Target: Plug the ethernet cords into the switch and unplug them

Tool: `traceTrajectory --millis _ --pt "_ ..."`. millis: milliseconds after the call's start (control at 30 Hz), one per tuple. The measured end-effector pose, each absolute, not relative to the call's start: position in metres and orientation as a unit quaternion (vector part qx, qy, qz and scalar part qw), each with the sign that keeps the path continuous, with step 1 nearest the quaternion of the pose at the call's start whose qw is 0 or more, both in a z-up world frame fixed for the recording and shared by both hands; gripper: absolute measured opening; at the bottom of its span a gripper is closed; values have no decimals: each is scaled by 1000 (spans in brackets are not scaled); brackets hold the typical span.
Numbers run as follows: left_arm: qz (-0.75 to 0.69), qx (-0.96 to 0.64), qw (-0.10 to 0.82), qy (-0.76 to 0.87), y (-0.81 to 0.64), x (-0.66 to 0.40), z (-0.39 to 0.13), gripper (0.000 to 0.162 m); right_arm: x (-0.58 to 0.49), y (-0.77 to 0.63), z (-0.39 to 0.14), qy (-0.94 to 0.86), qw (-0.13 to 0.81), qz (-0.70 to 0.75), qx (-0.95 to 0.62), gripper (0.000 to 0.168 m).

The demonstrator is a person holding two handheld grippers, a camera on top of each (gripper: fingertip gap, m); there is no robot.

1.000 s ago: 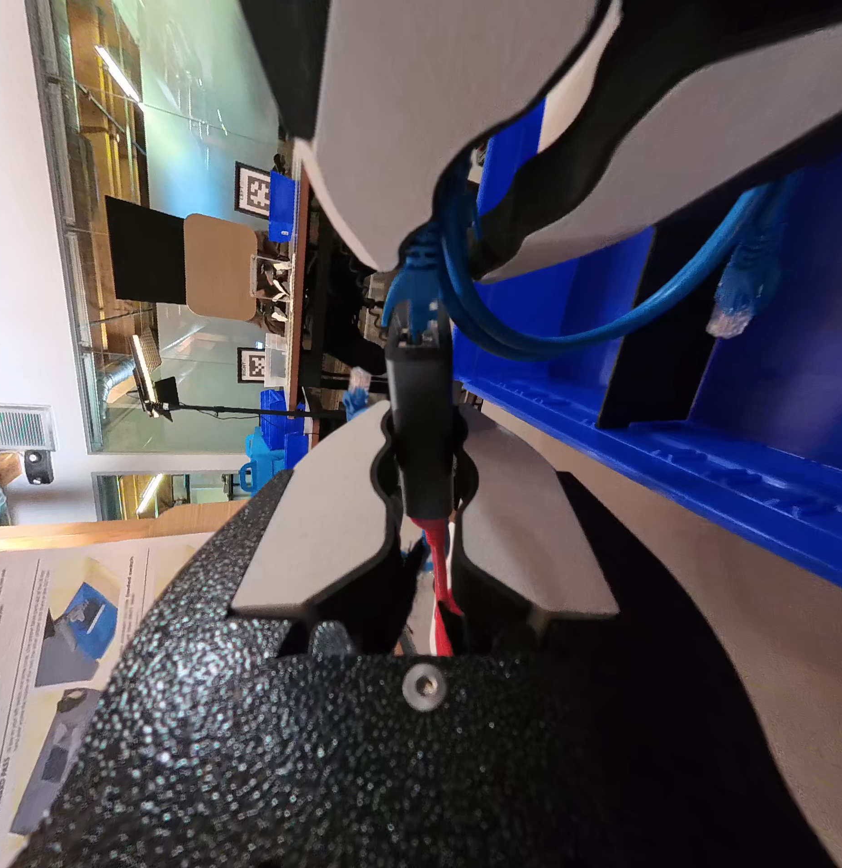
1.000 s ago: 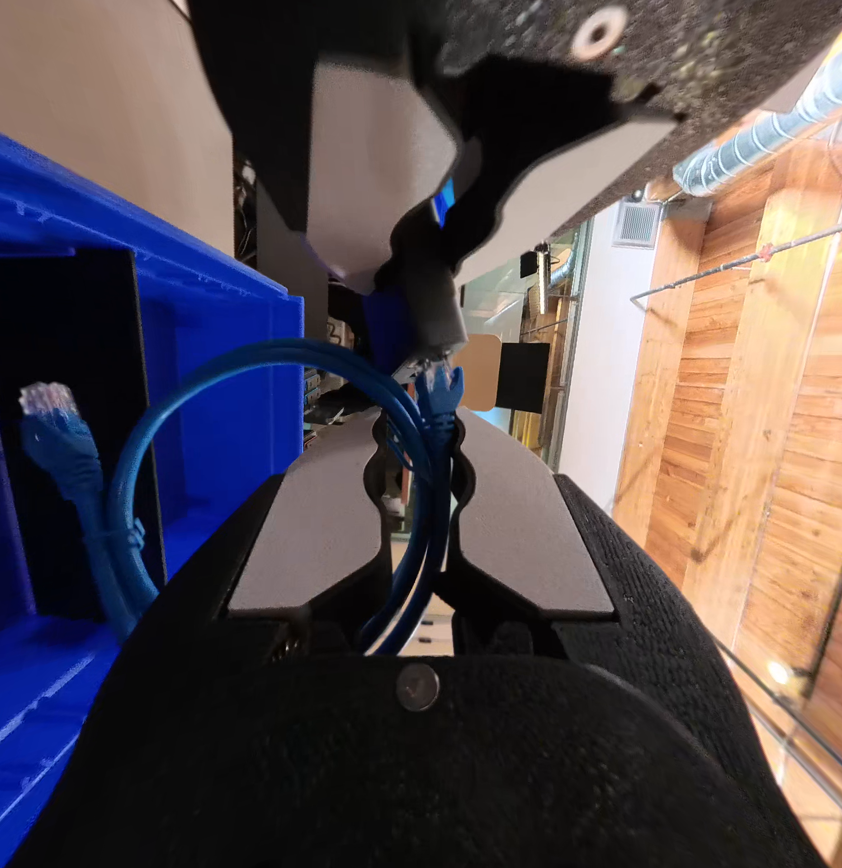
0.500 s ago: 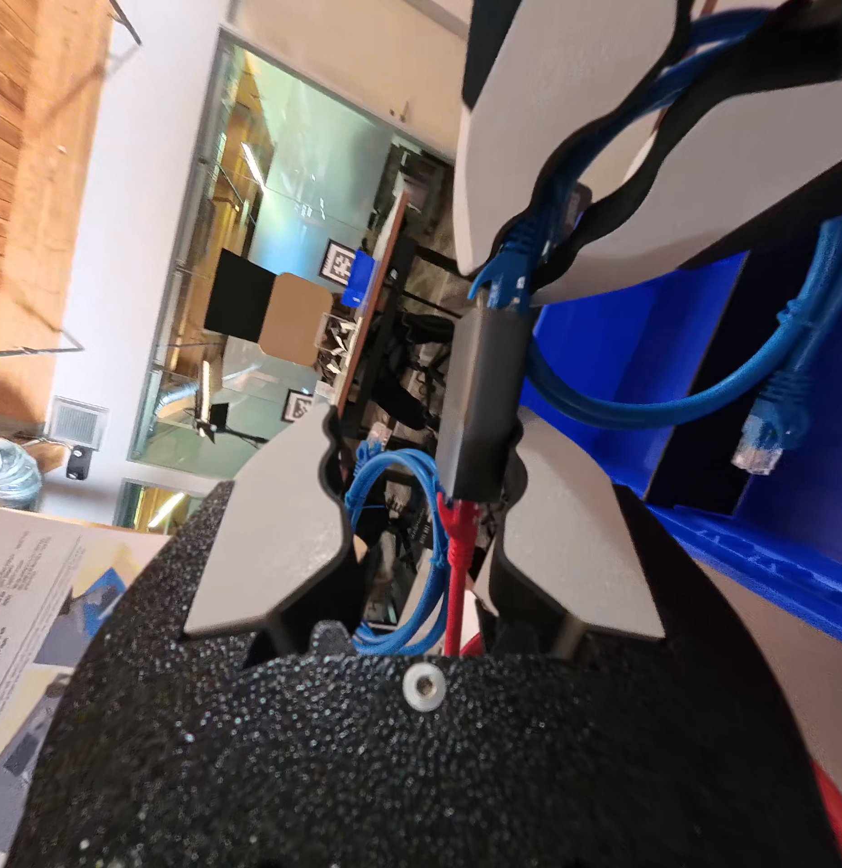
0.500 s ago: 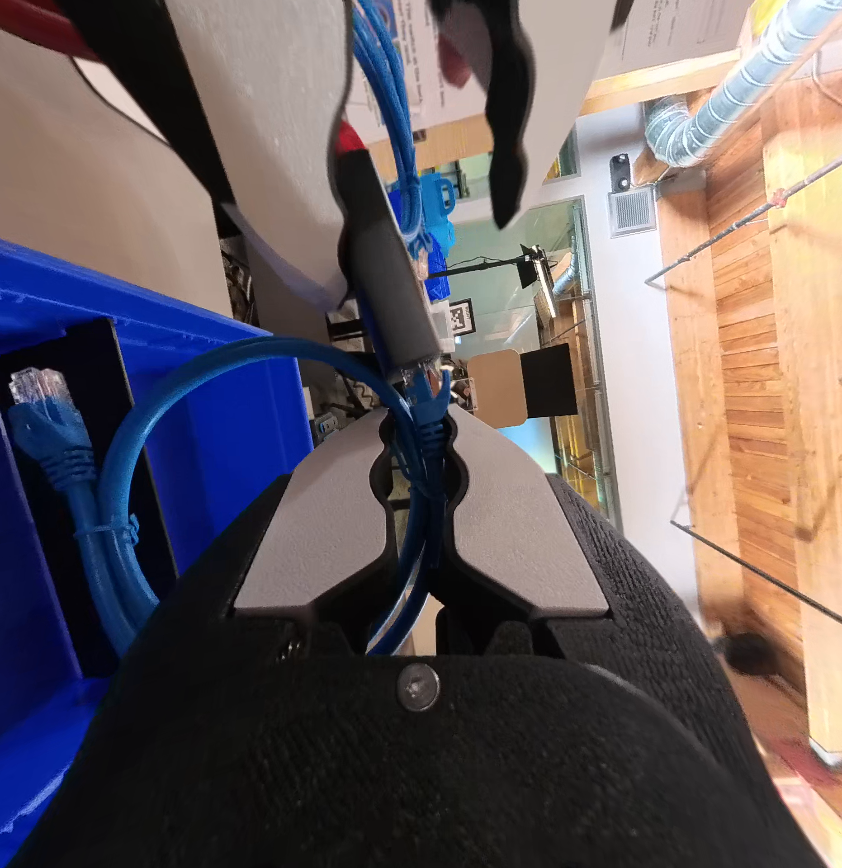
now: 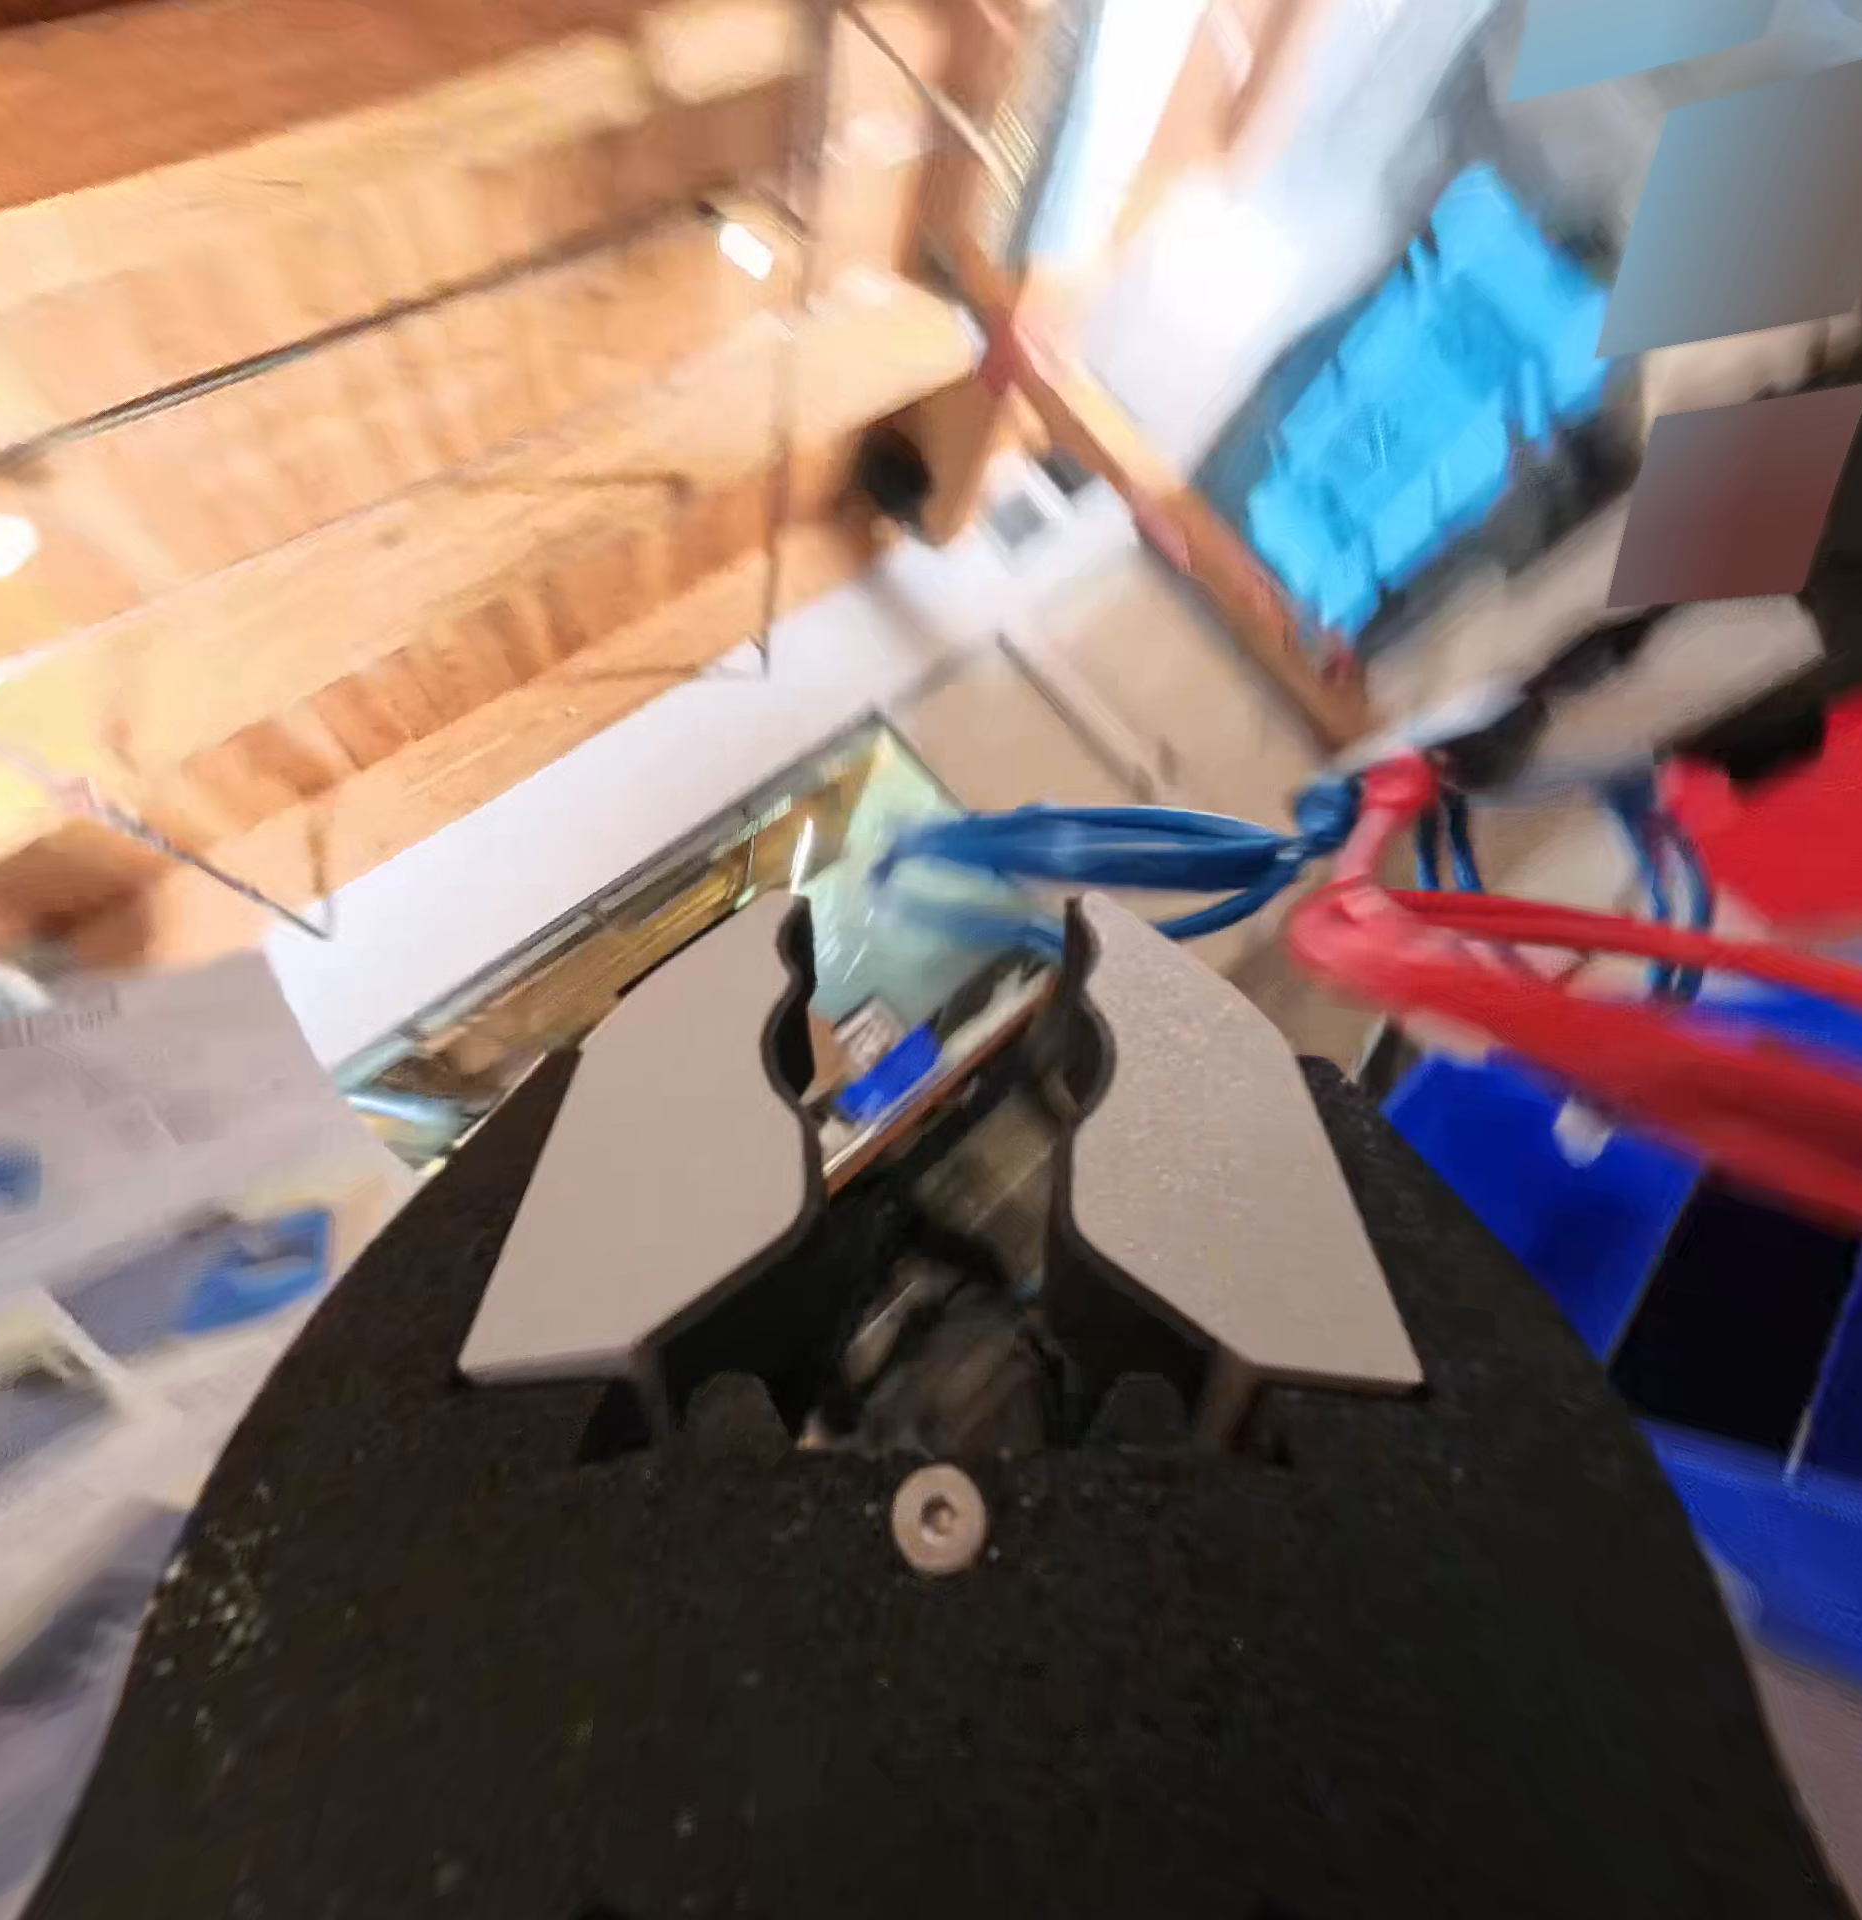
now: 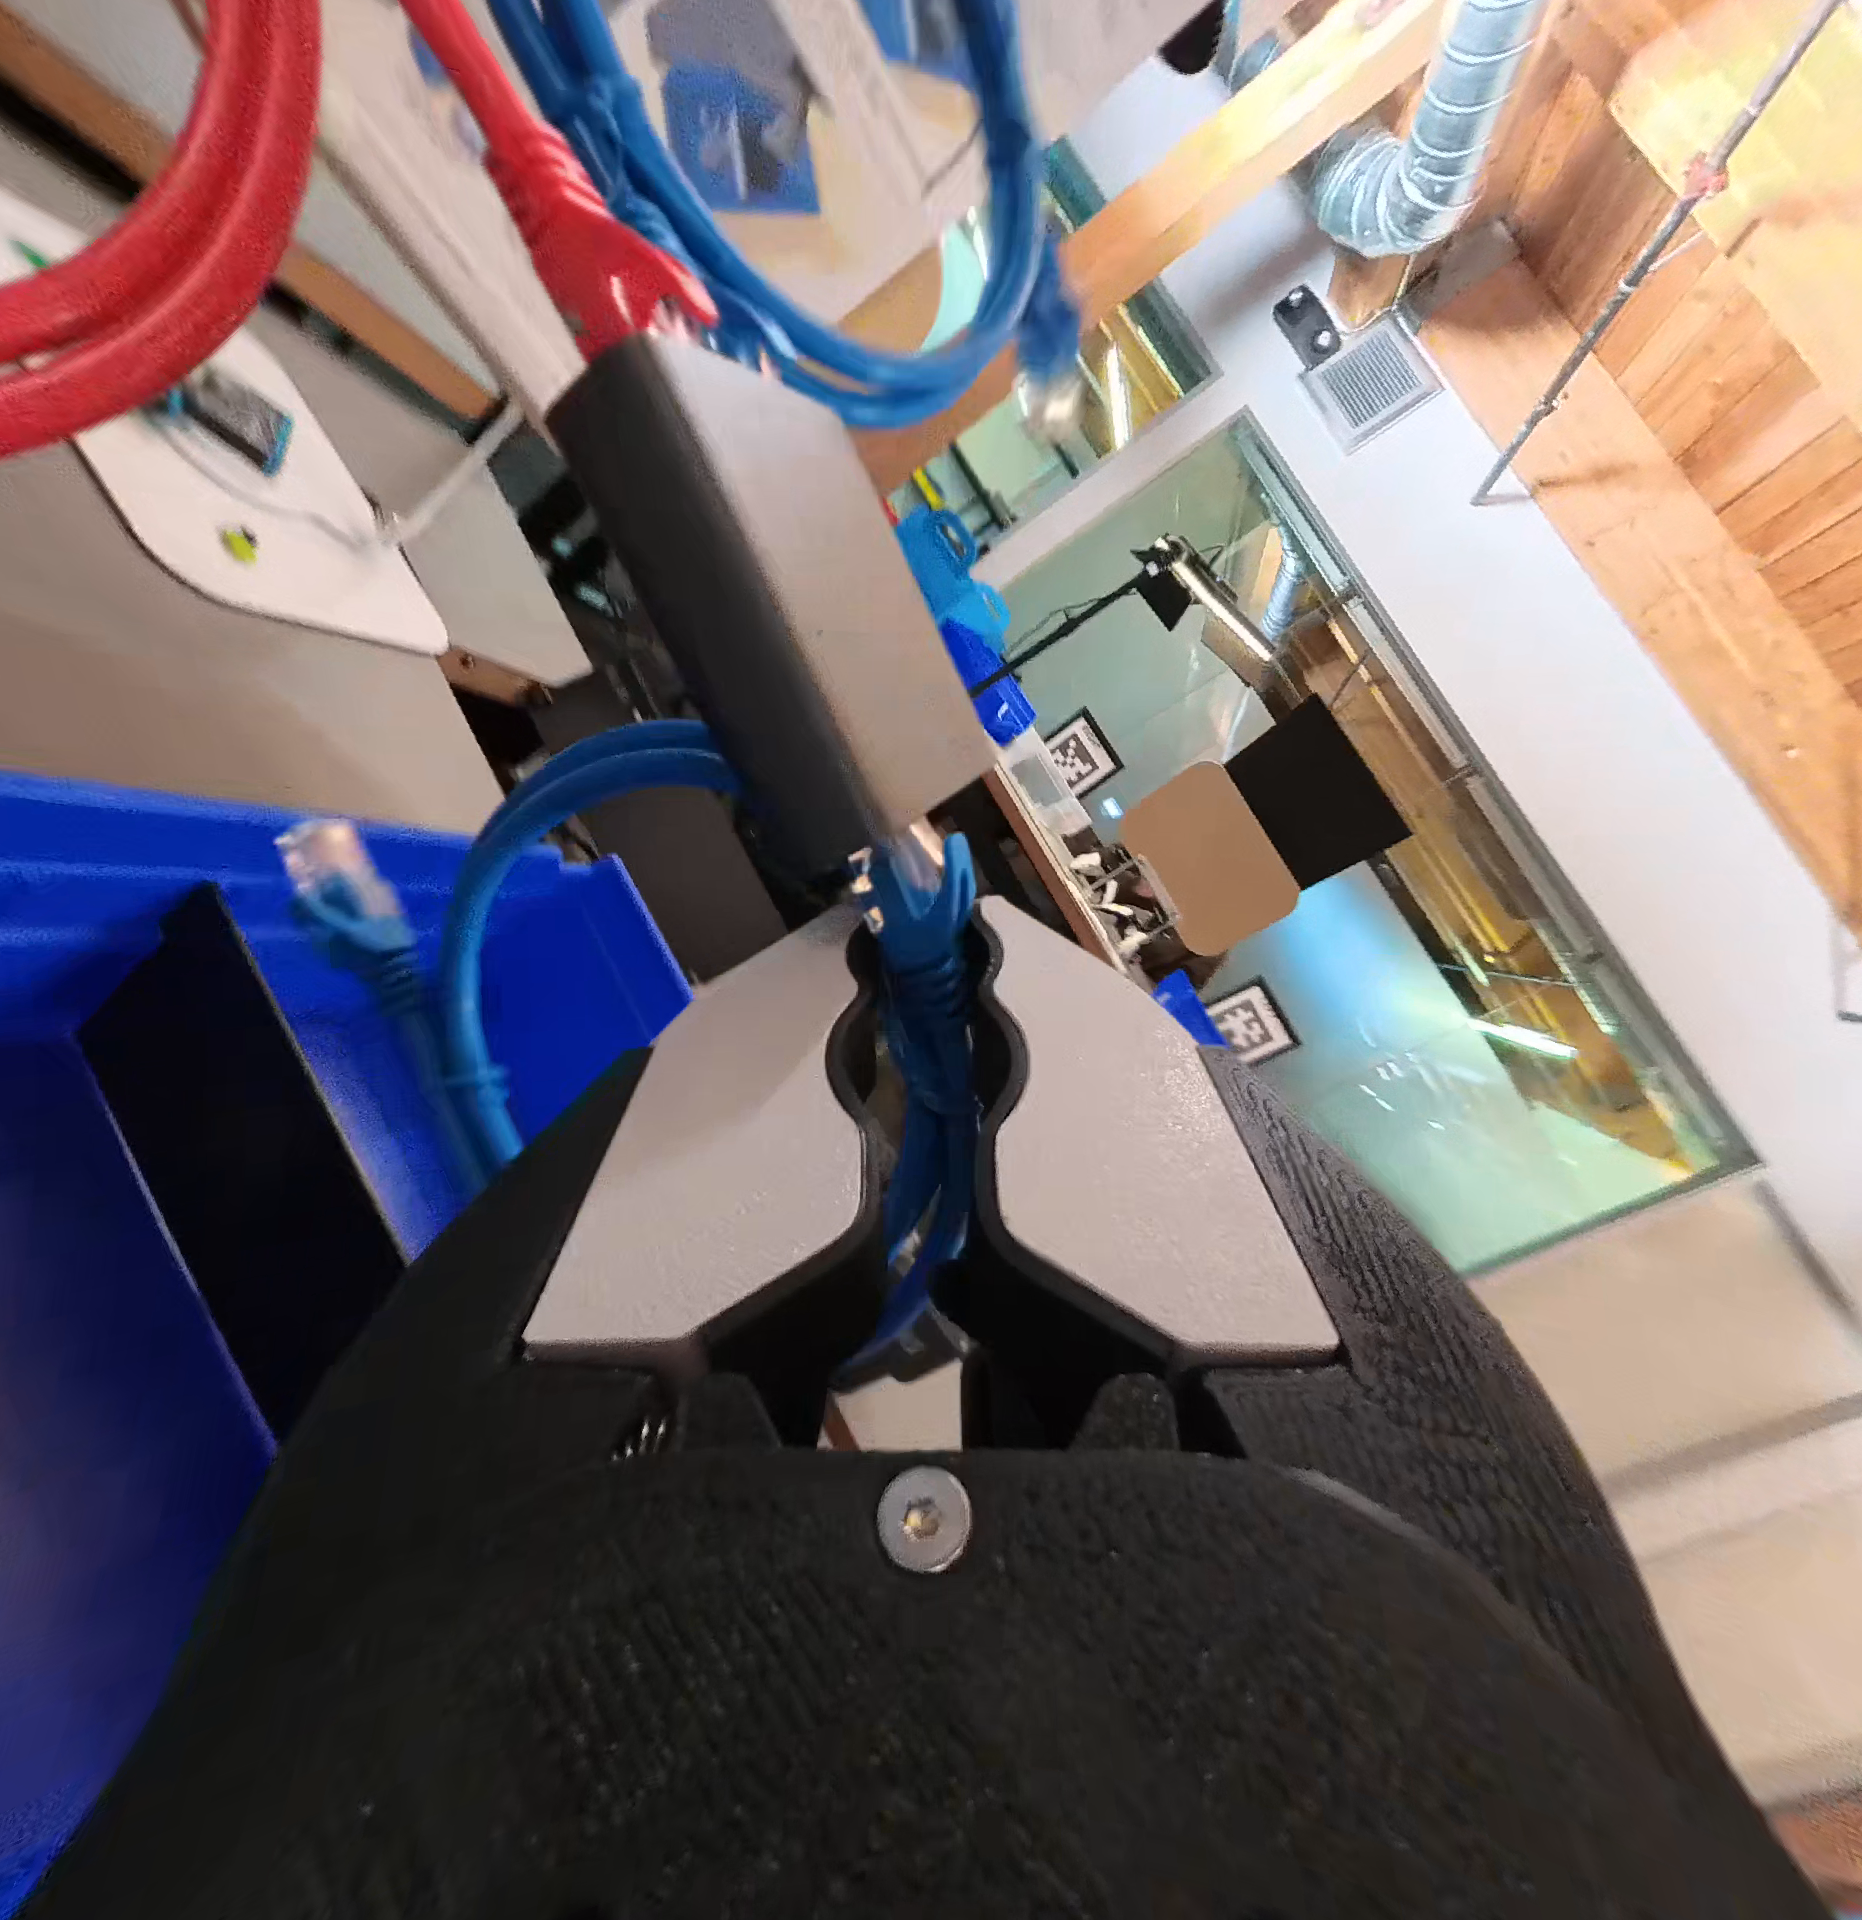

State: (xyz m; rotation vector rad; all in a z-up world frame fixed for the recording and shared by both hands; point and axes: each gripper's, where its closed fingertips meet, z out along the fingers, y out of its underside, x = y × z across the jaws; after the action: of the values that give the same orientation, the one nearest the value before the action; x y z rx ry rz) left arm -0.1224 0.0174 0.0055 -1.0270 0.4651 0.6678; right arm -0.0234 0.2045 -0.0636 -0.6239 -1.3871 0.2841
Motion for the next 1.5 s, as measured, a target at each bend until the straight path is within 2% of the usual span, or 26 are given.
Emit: traceTrajectory --millis 67,167,367,467,600,667,733,933,1067,1167,1333,1500 --pt "162 -443 873 121 2 -171 0 44 -21 198 -57 -616 715 169 -283 10" --pt "113 -479 866 84 22 -204 -38 44 -21 181 -48 -610 707 228 -275 10" --pt "108 -540 791 266 77 -113 -56 63 -29 147 -59 -656 652 282 -254 10" --pt "37 -530 778 334 82 -66 -59 79 -29 132 -74 -695 593 323 -247 10" --pt "-26 -494 773 397 71 -20 -52 85 -25 110 -94 -736 495 398 -236 10" --pt "-33 -482 770 417 69 -7 -53 81 -23 100 -100 -746 456 430 -227 10" --pt "-45 -467 773 427 67 1 -53 69 -23 94 -103 -750 434 447 -224 10" --pt "-72 -454 766 449 67 11 -60 39 -28 94 -110 -759 429 428 -240 9" --pt "-65 -457 764 451 69 10 -61 31 -29 98 -108 -753 429 426 -258 11" --pt "-81 -446 785 423 72 1 -54 26 -36 101 -104 -743 465 406 -258 13" --pt "-219 -394 821 351 60 -27 -40 22 -41 90 -92 -725 492 404 -263 26" --pt "-319 -350 824 312 53 -47 -38 21 -46 77 -87 -717 497 400 -280 29"
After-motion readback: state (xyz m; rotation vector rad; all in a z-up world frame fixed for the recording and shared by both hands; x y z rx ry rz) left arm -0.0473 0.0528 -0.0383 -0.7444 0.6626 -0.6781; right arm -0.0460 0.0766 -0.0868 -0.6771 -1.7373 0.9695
